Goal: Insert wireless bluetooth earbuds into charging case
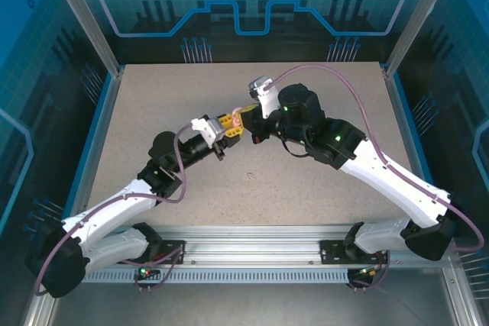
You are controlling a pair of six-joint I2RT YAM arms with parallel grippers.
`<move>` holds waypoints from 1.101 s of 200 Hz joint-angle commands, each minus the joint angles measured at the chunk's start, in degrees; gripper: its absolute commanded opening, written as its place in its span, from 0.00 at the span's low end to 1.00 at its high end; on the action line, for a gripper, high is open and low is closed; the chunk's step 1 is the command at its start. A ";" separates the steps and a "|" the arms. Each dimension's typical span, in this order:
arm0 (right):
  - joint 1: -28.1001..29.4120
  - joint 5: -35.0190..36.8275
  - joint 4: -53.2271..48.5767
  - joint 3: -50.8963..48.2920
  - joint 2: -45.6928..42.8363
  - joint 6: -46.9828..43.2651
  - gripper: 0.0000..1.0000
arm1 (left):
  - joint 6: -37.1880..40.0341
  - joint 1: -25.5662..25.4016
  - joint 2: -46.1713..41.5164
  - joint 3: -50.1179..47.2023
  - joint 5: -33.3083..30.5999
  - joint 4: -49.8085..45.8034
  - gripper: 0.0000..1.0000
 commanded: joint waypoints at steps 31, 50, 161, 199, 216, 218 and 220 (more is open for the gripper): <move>-0.58 -1.78 -1.55 -1.78 -1.01 -0.18 0.03 | 0.31 -0.48 -1.19 2.79 0.60 3.34 0.00; -0.66 -4.42 -1.20 -1.82 -0.69 -1.09 0.03 | 0.15 -0.48 -1.28 2.88 0.29 3.14 0.00; -2.38 -4.08 -4.89 7.20 -1.31 1.97 0.56 | -0.58 -0.52 -0.06 2.99 -0.13 3.18 0.00; -5.48 -4.69 -5.93 8.51 -5.23 6.10 0.64 | -0.85 -0.50 -0.09 2.42 -0.85 3.86 0.00; -6.71 -2.83 -7.19 8.16 -6.48 7.32 0.65 | -0.96 -0.50 -0.22 2.09 -1.37 3.90 0.00; -6.90 -2.60 -7.25 8.02 -6.65 7.50 0.65 | -0.95 -0.53 -0.31 2.07 -1.38 3.87 0.00; -7.06 -2.47 -7.39 7.79 -6.78 7.68 0.65 | -0.99 -0.56 -0.31 2.00 -1.50 3.91 0.00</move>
